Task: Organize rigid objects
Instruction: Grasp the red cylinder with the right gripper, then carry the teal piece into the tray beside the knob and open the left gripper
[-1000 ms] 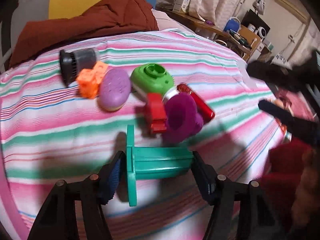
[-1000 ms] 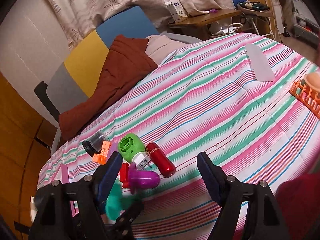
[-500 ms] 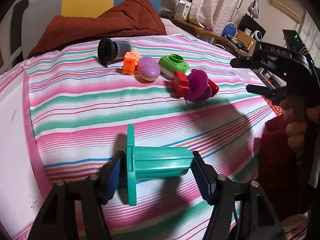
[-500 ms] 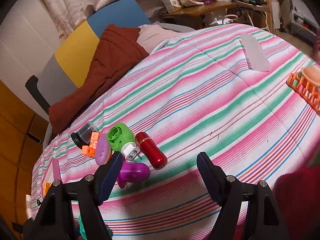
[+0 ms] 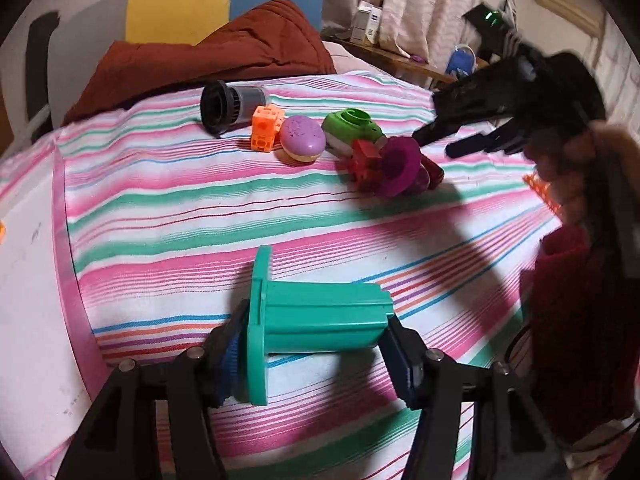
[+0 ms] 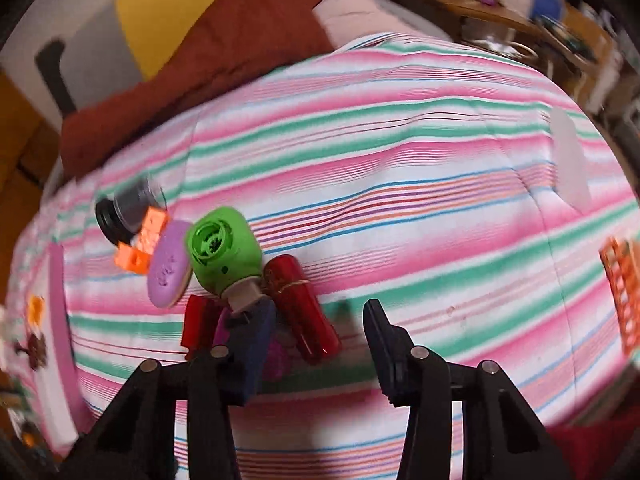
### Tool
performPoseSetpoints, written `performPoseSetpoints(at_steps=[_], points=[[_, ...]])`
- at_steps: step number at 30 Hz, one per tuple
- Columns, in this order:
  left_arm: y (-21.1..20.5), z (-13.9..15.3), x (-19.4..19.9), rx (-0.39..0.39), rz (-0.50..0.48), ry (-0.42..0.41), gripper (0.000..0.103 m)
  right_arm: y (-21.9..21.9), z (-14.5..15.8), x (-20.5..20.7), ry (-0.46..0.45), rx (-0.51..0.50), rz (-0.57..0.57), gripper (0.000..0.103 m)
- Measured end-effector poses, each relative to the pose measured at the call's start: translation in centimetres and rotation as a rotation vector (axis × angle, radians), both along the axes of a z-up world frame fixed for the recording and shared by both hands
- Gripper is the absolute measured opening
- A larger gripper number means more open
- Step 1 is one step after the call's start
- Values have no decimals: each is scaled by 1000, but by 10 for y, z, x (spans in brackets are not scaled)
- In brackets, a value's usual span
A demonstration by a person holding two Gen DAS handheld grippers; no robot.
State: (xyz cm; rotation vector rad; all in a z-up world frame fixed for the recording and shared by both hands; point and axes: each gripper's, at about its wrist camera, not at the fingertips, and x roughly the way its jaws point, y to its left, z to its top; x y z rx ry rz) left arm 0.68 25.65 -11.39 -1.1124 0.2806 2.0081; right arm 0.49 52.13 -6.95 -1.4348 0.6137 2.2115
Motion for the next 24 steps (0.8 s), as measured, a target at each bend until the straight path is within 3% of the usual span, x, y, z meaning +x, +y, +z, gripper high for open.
performPoseSetpoints(at_steps=[2, 3, 4, 5, 12, 24], points=[[-1, 0, -1, 7, -1, -10, 61, -2, -9, -10, -39, 25, 25, 44], [0, 0, 0, 6, -3, -8, 61, -3, -15, -14, -51, 34, 42, 40], [0, 0, 0, 6, -4, -7, 61, -4, -19, -16, -55, 32, 55, 29], [0, 0, 0, 10, -2, -10, 61, -2, -25, -15, -54, 23, 52, 27], [0, 0, 0, 20, 10, -11, 61, 12, -30, -6, -31, -33, 39, 27], [1, 0, 3, 5, 14, 16, 61, 8, -30, 1, -19, -22, 54, 26]])
